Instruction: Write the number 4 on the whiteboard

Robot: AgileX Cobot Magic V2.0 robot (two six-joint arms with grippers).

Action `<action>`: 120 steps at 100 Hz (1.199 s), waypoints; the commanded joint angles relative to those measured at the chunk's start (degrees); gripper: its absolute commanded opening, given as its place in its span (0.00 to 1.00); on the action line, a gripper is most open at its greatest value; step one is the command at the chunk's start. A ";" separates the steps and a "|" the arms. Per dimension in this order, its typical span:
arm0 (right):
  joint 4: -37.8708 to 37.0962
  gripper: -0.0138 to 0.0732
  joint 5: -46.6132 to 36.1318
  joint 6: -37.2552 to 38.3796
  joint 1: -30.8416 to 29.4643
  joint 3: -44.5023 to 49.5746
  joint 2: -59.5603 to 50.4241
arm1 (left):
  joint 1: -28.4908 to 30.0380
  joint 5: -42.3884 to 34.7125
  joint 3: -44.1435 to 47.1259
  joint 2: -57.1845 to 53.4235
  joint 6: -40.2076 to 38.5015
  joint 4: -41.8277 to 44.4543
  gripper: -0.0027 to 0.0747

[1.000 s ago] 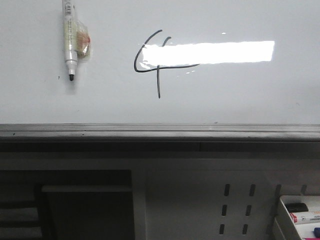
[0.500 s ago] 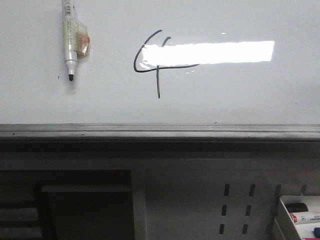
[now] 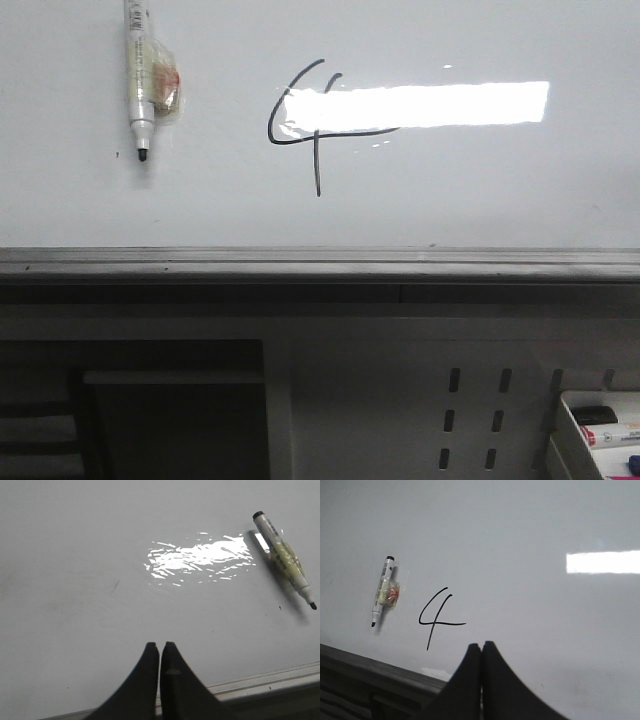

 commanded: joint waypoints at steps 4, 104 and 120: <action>0.99 0.08 -2.88 -0.60 -0.32 -1.57 0.61 | -0.18 -3.70 1.62 -1.57 -0.70 -0.36 0.01; -32.14 0.08 -14.68 20.96 -1.44 0.60 1.09 | -0.18 -3.70 1.62 -1.57 -0.70 -0.36 0.01; -46.68 0.08 -14.54 33.30 -6.46 3.96 1.07 | -0.18 -3.70 1.62 -1.57 -0.70 -0.36 0.01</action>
